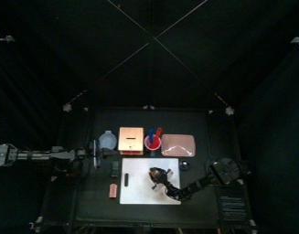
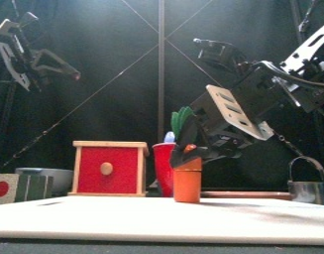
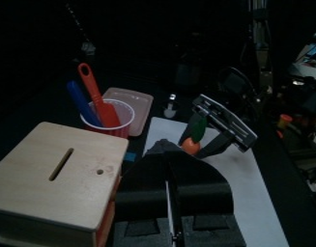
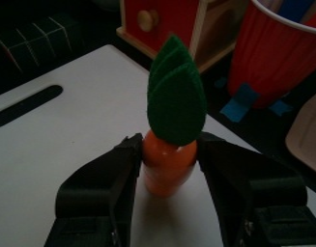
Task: Stand carrot upright
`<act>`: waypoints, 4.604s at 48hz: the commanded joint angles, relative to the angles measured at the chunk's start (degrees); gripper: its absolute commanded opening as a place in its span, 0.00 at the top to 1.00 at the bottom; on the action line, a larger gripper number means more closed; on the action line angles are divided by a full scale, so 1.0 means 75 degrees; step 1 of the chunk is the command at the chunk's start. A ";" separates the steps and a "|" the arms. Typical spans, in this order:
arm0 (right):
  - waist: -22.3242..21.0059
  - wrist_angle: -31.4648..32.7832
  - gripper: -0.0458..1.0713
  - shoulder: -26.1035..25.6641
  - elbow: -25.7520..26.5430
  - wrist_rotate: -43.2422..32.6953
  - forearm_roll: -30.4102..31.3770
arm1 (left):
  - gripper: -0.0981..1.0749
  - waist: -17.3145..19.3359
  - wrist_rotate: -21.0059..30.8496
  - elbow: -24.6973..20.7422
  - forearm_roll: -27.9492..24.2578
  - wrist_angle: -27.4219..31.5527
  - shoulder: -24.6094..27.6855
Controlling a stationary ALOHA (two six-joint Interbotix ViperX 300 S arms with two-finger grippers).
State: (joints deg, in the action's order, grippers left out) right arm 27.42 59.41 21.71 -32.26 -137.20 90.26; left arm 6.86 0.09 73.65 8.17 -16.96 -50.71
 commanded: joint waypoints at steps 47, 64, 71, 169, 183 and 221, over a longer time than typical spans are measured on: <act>-0.0187 -0.0422 0.05 -0.0539 0.0035 0.0117 -0.0281 | 0.91 0.0035 0.0000 -0.0035 0.0187 -0.0070 0.0023; -0.0047 -0.1020 0.05 -0.1441 -0.0305 0.0551 -0.1113 | 0.91 0.0070 -0.0012 0.0000 0.0223 -0.0070 0.0023; 0.0129 -0.1031 0.05 -0.2016 -0.0422 0.1559 -0.2180 | 0.91 0.0070 -0.0012 0.0000 0.0234 -0.0070 0.0023; -0.3984 -0.3691 0.05 -0.6410 -0.1617 1.4461 -0.8930 | 0.91 0.0141 -0.0070 -0.0094 -0.0340 -0.0105 0.0023; -0.3902 -0.5707 0.05 -0.6375 -0.2215 1.4695 -0.9375 | 0.91 0.0141 -0.0070 -0.0094 -0.0457 -0.0129 0.0023; -0.3879 -0.8227 0.05 -0.6984 -0.3305 1.4695 -0.9059 | 0.91 0.0141 -0.0023 0.0117 -0.0586 -0.0129 0.0035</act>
State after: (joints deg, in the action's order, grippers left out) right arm -1.67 -1.76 -29.97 -57.57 -26.89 22.32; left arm 7.82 -0.09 75.15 3.69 -17.40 -50.71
